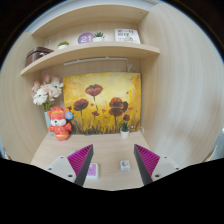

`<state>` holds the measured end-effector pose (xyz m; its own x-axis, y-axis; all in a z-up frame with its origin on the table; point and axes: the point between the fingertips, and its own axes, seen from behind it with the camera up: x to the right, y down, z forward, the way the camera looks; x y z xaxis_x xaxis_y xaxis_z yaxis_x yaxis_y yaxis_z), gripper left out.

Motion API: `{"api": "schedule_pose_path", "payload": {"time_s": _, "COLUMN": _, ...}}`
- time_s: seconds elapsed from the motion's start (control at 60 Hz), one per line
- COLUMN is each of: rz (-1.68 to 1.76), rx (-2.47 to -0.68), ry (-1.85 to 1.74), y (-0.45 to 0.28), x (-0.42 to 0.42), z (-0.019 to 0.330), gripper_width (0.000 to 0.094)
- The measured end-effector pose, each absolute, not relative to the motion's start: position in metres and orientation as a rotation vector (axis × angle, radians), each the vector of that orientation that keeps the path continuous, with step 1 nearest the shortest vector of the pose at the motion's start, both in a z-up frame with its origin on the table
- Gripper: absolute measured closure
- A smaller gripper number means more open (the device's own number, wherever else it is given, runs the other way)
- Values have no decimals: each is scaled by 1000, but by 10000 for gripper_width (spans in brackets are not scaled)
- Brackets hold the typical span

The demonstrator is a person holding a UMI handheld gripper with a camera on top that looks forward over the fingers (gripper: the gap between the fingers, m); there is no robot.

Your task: Unplug charger

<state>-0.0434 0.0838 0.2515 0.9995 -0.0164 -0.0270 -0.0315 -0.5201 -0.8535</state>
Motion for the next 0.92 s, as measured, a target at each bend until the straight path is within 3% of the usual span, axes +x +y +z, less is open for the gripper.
{"api": "schedule_pose_path", "payload": {"time_s": 0.167, "rz": 14, "rx": -2113, "ry": -20, "y": 8, "x": -100, "z": 281, "gripper_width": 102}}
{"api": "schedule_pose_path", "payload": {"time_s": 0.467, "rz": 84, "rx": -2182, "ry": -127, "y": -95, "x": -181, "z": 279, "gripper_width": 98}}
{"api": "schedule_pose_path", "payload": {"time_s": 0.917, "rz": 123, "rx": -2227, "ry": -139, "y": -128, "x": -186, "z": 281, "gripper_width": 99}}
